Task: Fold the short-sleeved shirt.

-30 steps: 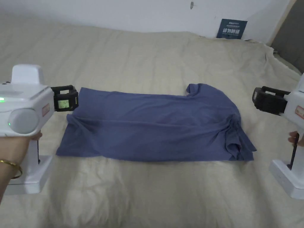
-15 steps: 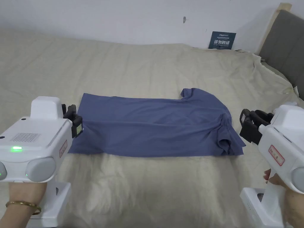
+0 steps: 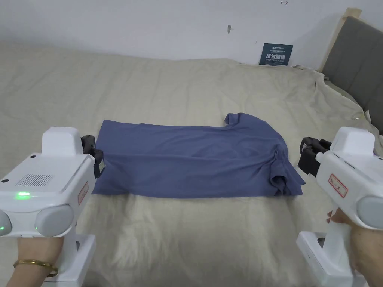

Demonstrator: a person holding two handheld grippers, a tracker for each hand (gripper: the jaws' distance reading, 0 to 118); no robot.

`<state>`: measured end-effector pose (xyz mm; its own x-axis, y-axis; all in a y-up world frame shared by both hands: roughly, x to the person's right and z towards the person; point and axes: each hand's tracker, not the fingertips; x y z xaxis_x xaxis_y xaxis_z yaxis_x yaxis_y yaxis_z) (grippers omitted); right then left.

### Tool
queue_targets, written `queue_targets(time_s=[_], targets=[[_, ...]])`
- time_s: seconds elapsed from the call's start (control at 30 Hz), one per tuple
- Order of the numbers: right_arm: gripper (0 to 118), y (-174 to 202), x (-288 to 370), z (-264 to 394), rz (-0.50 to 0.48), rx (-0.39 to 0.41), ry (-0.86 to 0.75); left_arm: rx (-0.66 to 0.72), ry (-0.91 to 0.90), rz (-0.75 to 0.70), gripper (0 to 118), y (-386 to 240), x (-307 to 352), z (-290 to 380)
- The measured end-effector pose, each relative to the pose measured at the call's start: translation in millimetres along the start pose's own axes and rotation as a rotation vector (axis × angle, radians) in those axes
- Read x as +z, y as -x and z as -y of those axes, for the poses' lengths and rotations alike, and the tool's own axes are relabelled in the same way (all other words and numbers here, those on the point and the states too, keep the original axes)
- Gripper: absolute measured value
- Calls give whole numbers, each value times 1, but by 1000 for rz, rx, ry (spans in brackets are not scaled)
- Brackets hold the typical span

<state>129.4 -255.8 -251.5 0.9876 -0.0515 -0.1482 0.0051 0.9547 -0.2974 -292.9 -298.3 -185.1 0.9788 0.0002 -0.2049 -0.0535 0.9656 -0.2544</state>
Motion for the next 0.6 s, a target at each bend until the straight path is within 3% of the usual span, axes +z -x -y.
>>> queue_targets(time_s=[0.1, 0.23, 0.37, 0.43, 0.47, 0.53, 0.57, 0.6], targets=[[0, -9, -24, -17, 8, 1, 50, 5, 2, 1, 0, 1, -2, -1], [0, -29, -74, -40, 16, -64, 240, 16, 0, -5, 0, 2, -6, -3], [3, -43, -127, -42, 28, -66, 453, 40, 16, -7, 0, 3, -12, -5], [38, -51, -151, -35, 46, -123, 555, 51, 28, -12, 0, 2, -16, -5], [65, -55, -161, -30, 56, -144, 600, 54, 33, -17, 0, 0, -18, -6], [81, -58, -178, -17, 51, -168, 691, 57, 42, -21, 0, -1, -23, -4], [81, -59, -185, -9, 74, -159, 725, 58, 49, -20, 0, -2, -26, -4], [98, -59, -192, -2, 94, -144, 750, 59, 56, -19, 0, -3, -28, -4]])
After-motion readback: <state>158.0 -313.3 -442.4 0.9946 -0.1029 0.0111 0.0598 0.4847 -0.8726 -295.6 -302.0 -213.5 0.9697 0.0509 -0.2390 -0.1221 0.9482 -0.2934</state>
